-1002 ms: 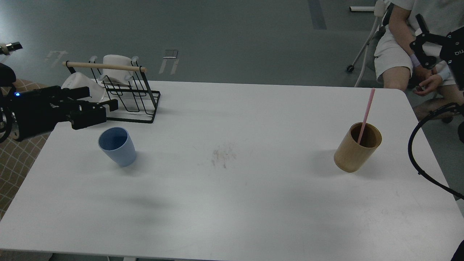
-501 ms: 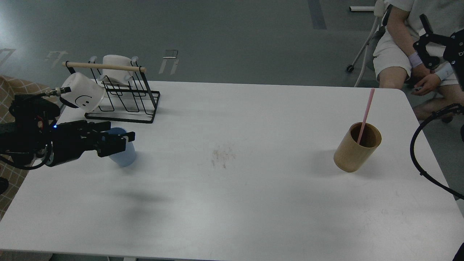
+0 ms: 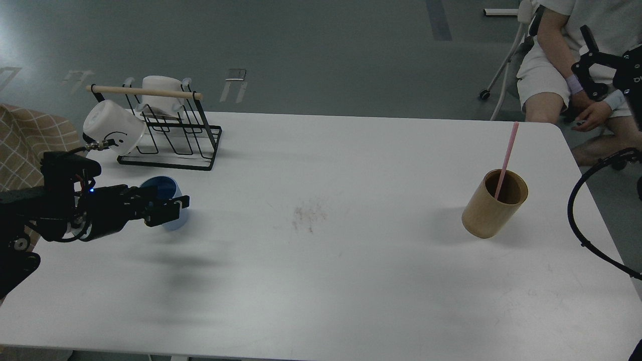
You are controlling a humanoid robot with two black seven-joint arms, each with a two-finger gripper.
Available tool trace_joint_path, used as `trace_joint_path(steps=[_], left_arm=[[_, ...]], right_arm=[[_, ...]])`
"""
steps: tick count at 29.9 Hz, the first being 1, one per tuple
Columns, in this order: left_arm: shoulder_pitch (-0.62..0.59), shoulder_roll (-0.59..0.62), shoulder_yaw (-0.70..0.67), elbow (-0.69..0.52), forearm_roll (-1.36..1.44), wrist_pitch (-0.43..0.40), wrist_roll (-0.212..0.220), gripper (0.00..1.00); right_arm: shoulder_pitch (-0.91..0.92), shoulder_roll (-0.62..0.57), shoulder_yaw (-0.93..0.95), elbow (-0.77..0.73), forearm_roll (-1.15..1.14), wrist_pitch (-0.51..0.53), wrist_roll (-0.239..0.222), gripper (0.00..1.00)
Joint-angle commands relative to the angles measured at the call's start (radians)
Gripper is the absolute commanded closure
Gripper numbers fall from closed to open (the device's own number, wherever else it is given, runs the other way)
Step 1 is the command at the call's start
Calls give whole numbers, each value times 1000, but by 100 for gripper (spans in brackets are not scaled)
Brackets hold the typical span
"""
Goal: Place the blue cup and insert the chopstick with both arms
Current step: 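Grasp the blue cup with the left gripper, then carry the blue cup toward the table center and set it down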
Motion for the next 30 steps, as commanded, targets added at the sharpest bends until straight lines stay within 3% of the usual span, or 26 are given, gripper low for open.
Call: trace_joint_path(steps=[1,5,8,18,20,25,30], left_arm=[[-6,-19,24,25,5,11,3,24],[-6,-36,39,57,20,46,0,31],[-8,-36,47,57,43,65,-3,47],[-17,-33,47,56,83,73,-6,84],[-31,-26,49,43,95,73,-16,96],[-48,-18,49,-7,113,73,-52,100],[-120,57,76,-82,141,59,-53,100]], right_arm=[[-3,0,1,1,0,0,0,0],[-8,-1,4,8,0,2,0,0],[-33,0,14,39,0,2,0,0],[-53,0,20,51,0,2,0,0],[-60,0,26,53,0,0,0,0],[-76,0,38,53,0,2,0,0],[-95,2,55,66,0,2,0,0]])
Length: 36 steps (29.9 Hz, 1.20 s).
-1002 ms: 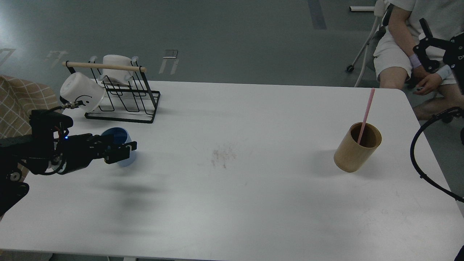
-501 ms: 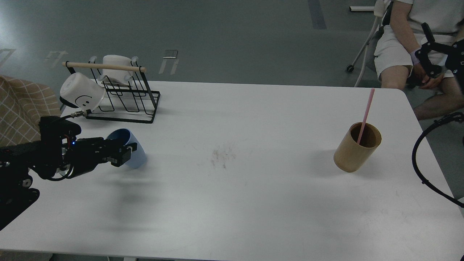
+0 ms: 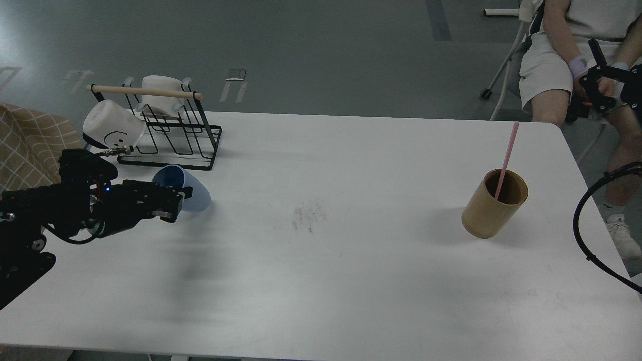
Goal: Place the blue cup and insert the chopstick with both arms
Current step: 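Carry the blue cup toward the table center and set it down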
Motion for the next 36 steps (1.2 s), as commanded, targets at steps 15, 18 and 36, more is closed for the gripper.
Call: trace_joint_path(steps=[15,18,36], left_arm=[[-762,-167,718,-53,24,-142,8,100],[-822,-267,803,20,22,-142,8,100],[-929,-462,972,88,24,-142,7,100]], right_arm=[[-172,0,199,89,3,22,0,0],[-204,-2,242,87,3,28,-2,0],[-264,0,287,90,12,28,-2,0]])
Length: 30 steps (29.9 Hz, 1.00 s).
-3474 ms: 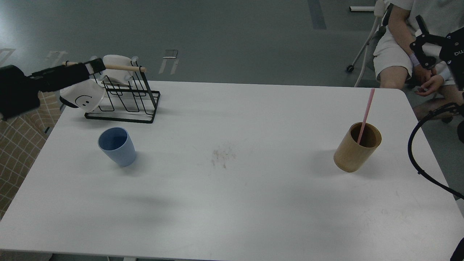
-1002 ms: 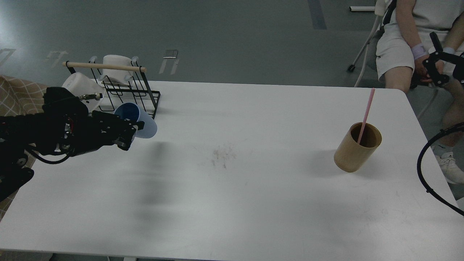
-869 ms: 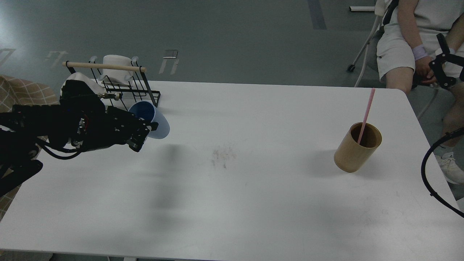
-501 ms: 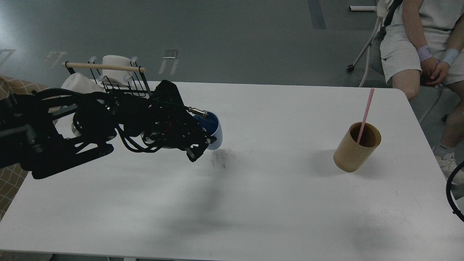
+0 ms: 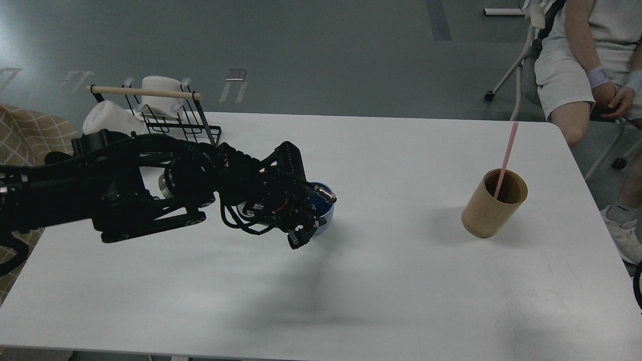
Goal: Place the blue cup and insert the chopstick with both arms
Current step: 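Carry the blue cup toward the table center and set it down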
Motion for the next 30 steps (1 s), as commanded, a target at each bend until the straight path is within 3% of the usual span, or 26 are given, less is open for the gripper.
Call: trace_joint_path(steps=[1,10,12,13,16,19,25,30], left_arm=[[-18,-38,1,3,-6,0,0,100],[-25,-107,41,43,-4,0,2,100],[-37,-116,43,63,-4,0,2,92],[-37,-114,43,66,-4,0,2,79],[-33,-116,41,66,-7,0,0,73],[-36,-104,41,64,-13,0,-1,50],[-73,-73,29,57,-18,0,-11,31],[-123,-53,-15,26,-85,0,-6,30]], right_arm=[[0,0,-1,2,0,0,0,0],[0,-2,0,-12,-2,0,0,0],[0,-3,2,-13,-2,0,1,0],[0,-5,2,-13,0,0,0,0],[0,-5,2,-12,0,0,1,0],[0,-6,2,-9,0,0,0,0],[0,-6,2,-7,0,0,0,0],[0,-6,2,-6,0,0,0,0]])
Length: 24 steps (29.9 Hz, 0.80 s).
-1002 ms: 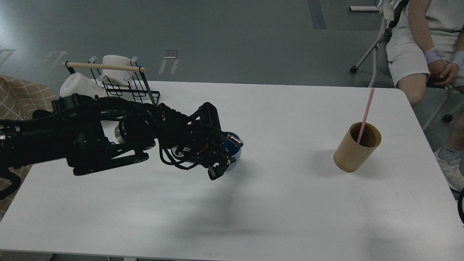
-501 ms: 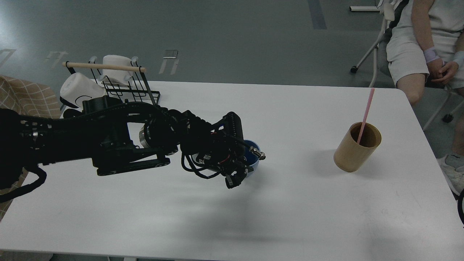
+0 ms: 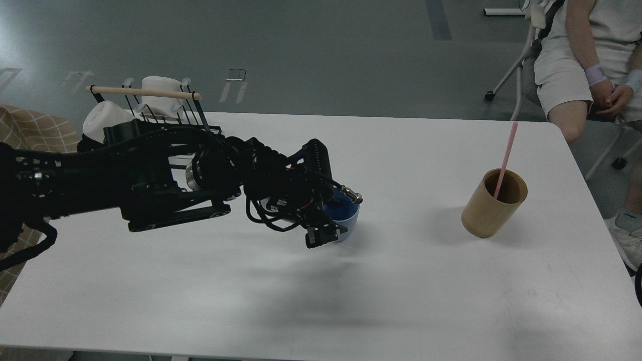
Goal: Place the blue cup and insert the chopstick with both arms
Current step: 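Carry the blue cup toward the table center and set it down, then open the left gripper and lift it back toward the rack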
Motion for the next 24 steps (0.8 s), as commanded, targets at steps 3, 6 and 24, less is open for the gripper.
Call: trace_joint_path(steps=[3,6,24], left_arm=[[-40,48,-188,-36,-130,0,13,24],[-38,78,-314,-30,-228,0,21,20],[624,252,-1195,111,-1199,160,34,5]], right_arm=[[0,0,11,2,0,0,-1,0],[2,-1,14,2,0,0,1,0],[18,-101,-2,46,-18,0,-4,0]])
